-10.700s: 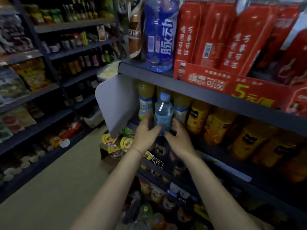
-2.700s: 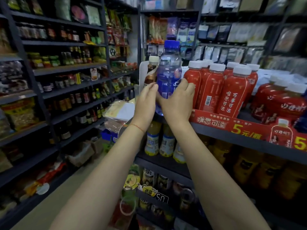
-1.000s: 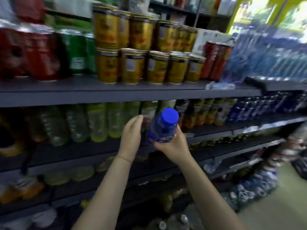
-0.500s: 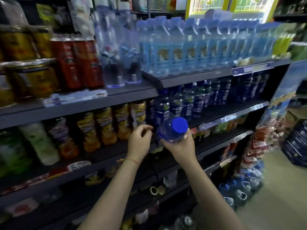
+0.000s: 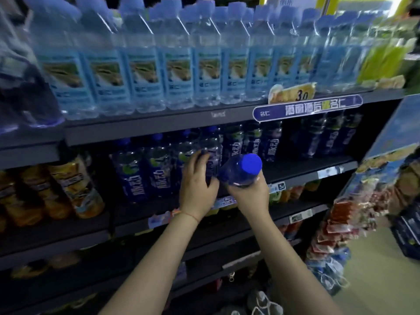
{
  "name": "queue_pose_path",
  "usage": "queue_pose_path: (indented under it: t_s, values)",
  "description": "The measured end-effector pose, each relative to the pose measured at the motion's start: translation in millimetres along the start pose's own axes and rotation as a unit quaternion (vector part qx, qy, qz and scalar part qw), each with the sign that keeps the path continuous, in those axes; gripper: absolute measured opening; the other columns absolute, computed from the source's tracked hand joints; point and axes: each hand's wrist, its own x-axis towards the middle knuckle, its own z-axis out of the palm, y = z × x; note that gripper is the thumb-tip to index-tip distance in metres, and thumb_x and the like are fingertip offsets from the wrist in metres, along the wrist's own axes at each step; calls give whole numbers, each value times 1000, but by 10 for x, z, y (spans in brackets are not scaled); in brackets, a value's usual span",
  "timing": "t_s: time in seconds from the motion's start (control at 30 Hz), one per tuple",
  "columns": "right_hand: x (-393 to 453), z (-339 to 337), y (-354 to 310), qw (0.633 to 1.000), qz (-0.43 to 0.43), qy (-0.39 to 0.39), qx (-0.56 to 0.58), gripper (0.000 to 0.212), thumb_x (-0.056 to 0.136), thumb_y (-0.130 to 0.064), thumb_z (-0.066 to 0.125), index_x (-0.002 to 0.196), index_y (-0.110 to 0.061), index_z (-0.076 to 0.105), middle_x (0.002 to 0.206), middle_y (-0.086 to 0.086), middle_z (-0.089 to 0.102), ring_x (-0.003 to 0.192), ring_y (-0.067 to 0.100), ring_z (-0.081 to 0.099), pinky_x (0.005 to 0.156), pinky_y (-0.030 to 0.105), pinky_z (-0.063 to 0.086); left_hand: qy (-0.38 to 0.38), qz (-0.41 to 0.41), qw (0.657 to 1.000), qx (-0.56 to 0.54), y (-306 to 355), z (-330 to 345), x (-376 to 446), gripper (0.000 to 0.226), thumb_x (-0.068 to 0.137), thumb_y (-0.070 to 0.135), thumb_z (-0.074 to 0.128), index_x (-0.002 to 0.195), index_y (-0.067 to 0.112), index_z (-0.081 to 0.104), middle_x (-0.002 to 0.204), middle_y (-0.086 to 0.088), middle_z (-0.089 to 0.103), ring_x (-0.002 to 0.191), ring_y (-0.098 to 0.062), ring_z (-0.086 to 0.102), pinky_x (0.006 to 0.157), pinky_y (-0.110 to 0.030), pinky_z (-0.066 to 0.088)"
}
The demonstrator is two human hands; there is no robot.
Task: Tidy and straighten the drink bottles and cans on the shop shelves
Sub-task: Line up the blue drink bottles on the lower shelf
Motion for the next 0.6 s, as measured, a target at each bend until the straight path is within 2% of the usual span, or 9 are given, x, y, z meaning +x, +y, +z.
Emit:
queue_pose_path:
  t_s: [0.07, 0.13, 0.2, 0.33, 0.4, 0.5, 0.6]
  values:
    - [239, -46, 73, 1000, 10, -11, -17, 62, 69, -27, 87, 122, -34, 55, 110, -13, 67, 99, 8, 62, 81, 25, 50, 25, -6, 999, 21, -22, 241, 160, 61, 87, 11, 62, 144, 26, 46, 147, -3, 35, 135, -23, 37, 110, -40, 41]
    - [445, -80, 135, 999, 18, -32, -23, 60, 69, -29, 87, 118, -36, 53, 107, -14, 65, 95, 7, 60, 78, 25, 47, 57, -32, 996, 60, -27, 418, 268, 63, 85, 13, 65, 142, 31, 47, 137, -9, 38, 119, -29, 50, 87, -43, 55]
    - [634, -73, 175, 998, 24, -55, -32, 60, 69, -33, 88, 119, -32, 55, 105, -12, 65, 94, 7, 61, 77, 24, 46, 90, -27, 990, 107, -37, 530, 324, 63, 82, 13, 67, 140, 31, 50, 128, -12, 41, 106, -30, 54, 73, -41, 57]
    - [942, 79, 247, 994, 45, -95, -42, 76, 66, -48, 87, 129, -22, 55, 120, -4, 65, 108, 17, 63, 86, 34, 53, 124, -28, 979, 160, -59, 653, 323, 65, 81, 11, 68, 141, 30, 50, 130, -13, 39, 107, -27, 53, 78, -38, 57]
    - [1042, 141, 244, 990, 28, -121, -73, 81, 69, -49, 86, 135, -17, 51, 129, 6, 60, 112, 26, 61, 85, 34, 51, 134, -36, 977, 163, -55, 691, 306, 68, 81, 10, 69, 143, 31, 48, 133, -12, 38, 111, -26, 52, 78, -35, 57]
    - [1155, 144, 299, 981, 3, -162, -105, 87, 76, -47, 81, 143, -10, 40, 137, 16, 50, 118, 34, 55, 83, 34, 46, 157, -68, 973, 155, 8, 785, 288, 70, 81, 8, 66, 143, 34, 47, 140, -12, 36, 119, -27, 49, 81, -32, 56]
    - [1218, 69, 356, 969, -11, -221, -110, 84, 85, -36, 77, 150, -9, 30, 144, 19, 42, 124, 36, 51, 82, 31, 43, 188, -103, 965, 152, 113, 898, 268, 73, 82, 5, 66, 144, 37, 45, 146, -11, 30, 127, -28, 45, 87, -32, 53]
